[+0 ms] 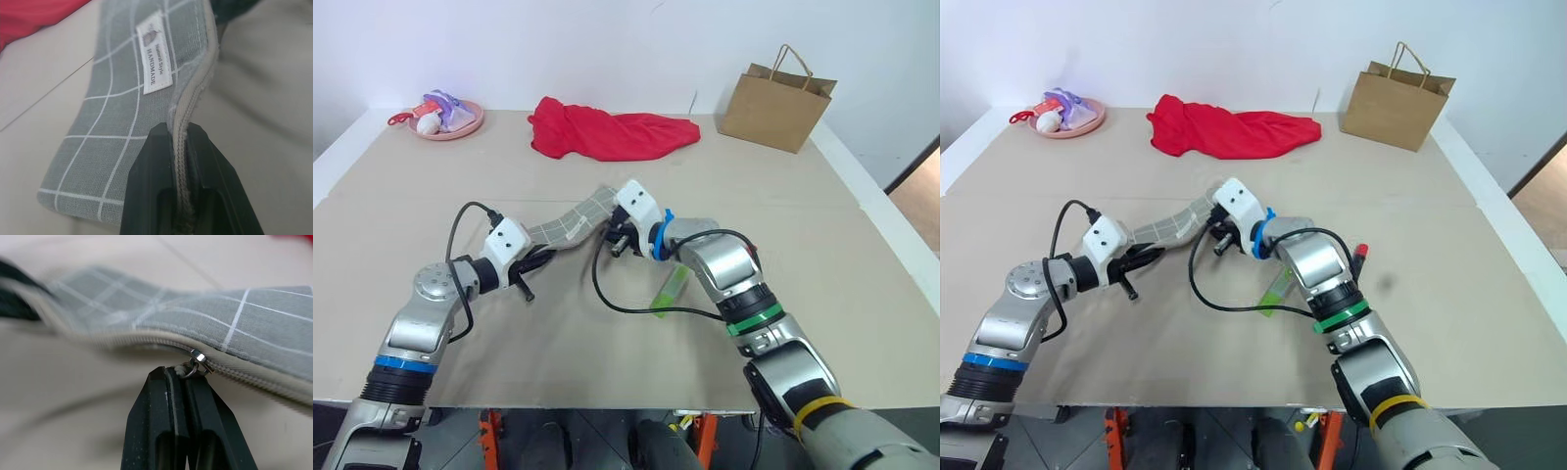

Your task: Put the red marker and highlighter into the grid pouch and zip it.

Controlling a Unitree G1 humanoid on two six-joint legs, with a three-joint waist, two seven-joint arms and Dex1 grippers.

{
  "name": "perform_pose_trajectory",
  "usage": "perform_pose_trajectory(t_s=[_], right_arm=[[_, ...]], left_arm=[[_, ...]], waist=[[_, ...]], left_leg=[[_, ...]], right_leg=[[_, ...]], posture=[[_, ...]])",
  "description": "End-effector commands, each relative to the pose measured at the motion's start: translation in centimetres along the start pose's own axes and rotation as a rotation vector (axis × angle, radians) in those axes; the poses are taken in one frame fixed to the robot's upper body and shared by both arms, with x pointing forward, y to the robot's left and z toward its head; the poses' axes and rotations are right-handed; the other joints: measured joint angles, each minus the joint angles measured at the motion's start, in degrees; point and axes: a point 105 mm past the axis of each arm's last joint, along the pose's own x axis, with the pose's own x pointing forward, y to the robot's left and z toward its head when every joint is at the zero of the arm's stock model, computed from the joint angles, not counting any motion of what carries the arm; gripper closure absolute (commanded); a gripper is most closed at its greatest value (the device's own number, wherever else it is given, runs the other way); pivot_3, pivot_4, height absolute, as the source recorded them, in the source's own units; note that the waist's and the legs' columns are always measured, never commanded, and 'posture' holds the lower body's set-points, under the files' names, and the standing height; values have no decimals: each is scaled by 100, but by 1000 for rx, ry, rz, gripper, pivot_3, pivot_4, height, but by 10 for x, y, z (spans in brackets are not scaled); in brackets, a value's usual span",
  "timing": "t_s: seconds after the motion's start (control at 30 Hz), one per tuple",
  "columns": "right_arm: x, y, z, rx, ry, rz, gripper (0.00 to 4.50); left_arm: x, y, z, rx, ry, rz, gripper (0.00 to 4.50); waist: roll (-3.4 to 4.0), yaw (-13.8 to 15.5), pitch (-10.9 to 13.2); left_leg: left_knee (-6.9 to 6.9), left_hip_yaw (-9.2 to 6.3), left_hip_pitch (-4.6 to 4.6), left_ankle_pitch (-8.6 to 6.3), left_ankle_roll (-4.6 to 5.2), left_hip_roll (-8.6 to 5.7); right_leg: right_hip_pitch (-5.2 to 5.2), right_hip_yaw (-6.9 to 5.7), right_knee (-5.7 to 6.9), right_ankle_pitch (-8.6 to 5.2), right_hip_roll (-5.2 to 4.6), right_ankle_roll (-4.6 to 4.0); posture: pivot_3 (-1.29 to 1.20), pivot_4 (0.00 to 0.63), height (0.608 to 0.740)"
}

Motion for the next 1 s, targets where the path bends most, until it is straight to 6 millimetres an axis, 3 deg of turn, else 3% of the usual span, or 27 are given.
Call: perform_pose_trajectory(t_s=[0.03,0.23,0.33,0.43,0.5,0.67,1.0], right_arm=[[2,16,16,-118,-26,73,4470],[8,33,7,-238,25,145,4470],[10,11,3,-224,48,49,4470],[-1,-21,4,-199,56,-58,4470],[-6,-28,5,-194,54,-69,4470],[-9,-20,-11,-245,111,-31,4470],[2,30,-14,-264,101,120,4470]], left_arm=[[-1,1,15,22,-52,-2,4500],[1,-3,16,15,-53,-13,4500],[1,-5,16,12,-54,-19,4500],[0,-8,16,8,-52,-31,4500],[0,-9,15,7,-51,-34,4500],[1,-12,17,2,-53,-46,4500],[2,-14,16,-4,-54,-58,4500]], waist=[[0,2,0],[0,3,0],[0,0,0],[0,4,0],[0,10,0],[0,0,0],[0,2,0]], left_leg=[[-1,0,0,0,0,0],[-8,-1,-4,0,0,-3],[-9,-3,-4,0,0,-1],[-8,-2,-4,2,-3,-1],[-8,-2,-5,2,-4,-2],[-17,-1,-6,2,-4,-7],[-28,-4,-5,3,-5,-2]], right_leg=[[2,-2,-5,0,-1,0],[-2,-2,-9,0,-6,0],[-3,-4,-9,0,-4,0],[-2,-9,-9,2,-4,-4],[-1,-8,-9,2,-10,-4],[-4,-4,-16,2,-13,-2],[-10,-6,-16,2,-6,-5]], posture=[[0,150,740],[0,150,740],[0,150,740],[0,150,740],[0,150,740],[0,150,740],[0,150,740]])
